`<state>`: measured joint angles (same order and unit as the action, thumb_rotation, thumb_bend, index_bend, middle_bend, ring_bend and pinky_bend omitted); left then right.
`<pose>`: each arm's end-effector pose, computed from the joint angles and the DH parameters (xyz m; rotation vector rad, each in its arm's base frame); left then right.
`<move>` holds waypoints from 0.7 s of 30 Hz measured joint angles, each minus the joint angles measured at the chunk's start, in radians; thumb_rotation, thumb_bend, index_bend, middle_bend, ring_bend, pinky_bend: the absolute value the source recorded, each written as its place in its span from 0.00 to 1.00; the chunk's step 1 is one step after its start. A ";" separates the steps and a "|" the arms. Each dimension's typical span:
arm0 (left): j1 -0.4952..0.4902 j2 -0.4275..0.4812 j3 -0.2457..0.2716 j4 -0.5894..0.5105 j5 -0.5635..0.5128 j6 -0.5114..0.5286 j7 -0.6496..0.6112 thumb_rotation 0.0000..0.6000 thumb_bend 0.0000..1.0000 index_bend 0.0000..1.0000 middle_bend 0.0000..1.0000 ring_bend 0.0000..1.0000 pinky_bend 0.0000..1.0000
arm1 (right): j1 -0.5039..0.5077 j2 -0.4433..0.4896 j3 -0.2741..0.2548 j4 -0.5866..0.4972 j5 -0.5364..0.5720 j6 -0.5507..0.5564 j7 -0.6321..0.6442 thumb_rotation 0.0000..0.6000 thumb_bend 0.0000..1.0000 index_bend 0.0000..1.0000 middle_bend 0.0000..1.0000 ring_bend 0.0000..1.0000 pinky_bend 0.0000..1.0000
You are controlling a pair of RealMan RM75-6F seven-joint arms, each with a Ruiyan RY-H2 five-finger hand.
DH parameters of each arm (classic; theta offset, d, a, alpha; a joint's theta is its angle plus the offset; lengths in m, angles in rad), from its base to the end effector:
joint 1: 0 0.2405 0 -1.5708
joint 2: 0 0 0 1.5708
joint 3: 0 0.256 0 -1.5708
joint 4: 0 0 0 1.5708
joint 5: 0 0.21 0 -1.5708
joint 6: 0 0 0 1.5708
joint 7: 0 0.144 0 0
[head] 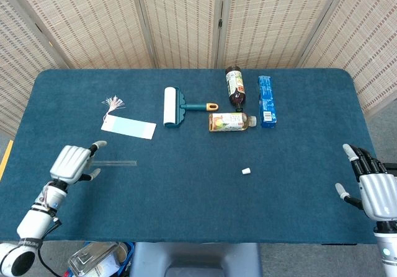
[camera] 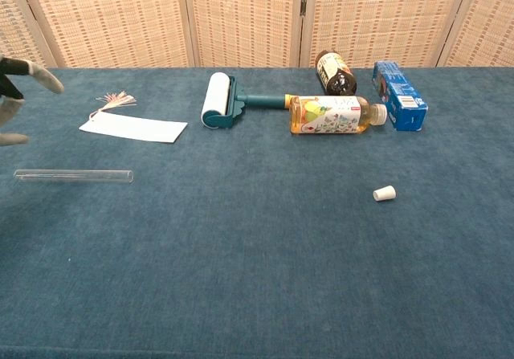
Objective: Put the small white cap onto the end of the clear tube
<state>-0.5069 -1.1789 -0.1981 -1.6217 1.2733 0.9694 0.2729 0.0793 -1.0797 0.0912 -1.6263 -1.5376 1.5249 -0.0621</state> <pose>-0.2294 0.3206 0.1012 -1.7617 -0.8363 -0.7744 -0.3010 -0.1873 0.1792 1.3939 -0.7638 0.9100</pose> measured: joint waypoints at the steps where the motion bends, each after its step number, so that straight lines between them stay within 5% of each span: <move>1: -0.027 -0.014 -0.006 0.013 -0.034 -0.035 0.011 1.00 0.25 0.27 0.90 0.90 0.99 | 0.002 0.004 0.001 -0.002 0.000 -0.001 -0.002 1.00 0.26 0.04 0.12 0.10 0.22; 8: -0.134 -0.130 -0.019 0.132 -0.179 -0.127 0.082 1.00 0.25 0.32 1.00 1.00 1.00 | 0.012 0.014 0.005 -0.005 0.007 -0.016 -0.002 1.00 0.26 0.04 0.12 0.10 0.22; 21: -0.189 -0.248 0.019 0.241 -0.342 -0.129 0.160 1.00 0.25 0.44 1.00 1.00 1.00 | 0.027 0.009 0.003 0.017 0.019 -0.044 0.024 1.00 0.26 0.04 0.12 0.10 0.22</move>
<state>-0.6963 -1.4270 -0.1796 -1.3806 0.9311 0.8401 0.4327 0.1062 -1.0711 0.0946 -1.6088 -1.5189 1.4808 -0.0386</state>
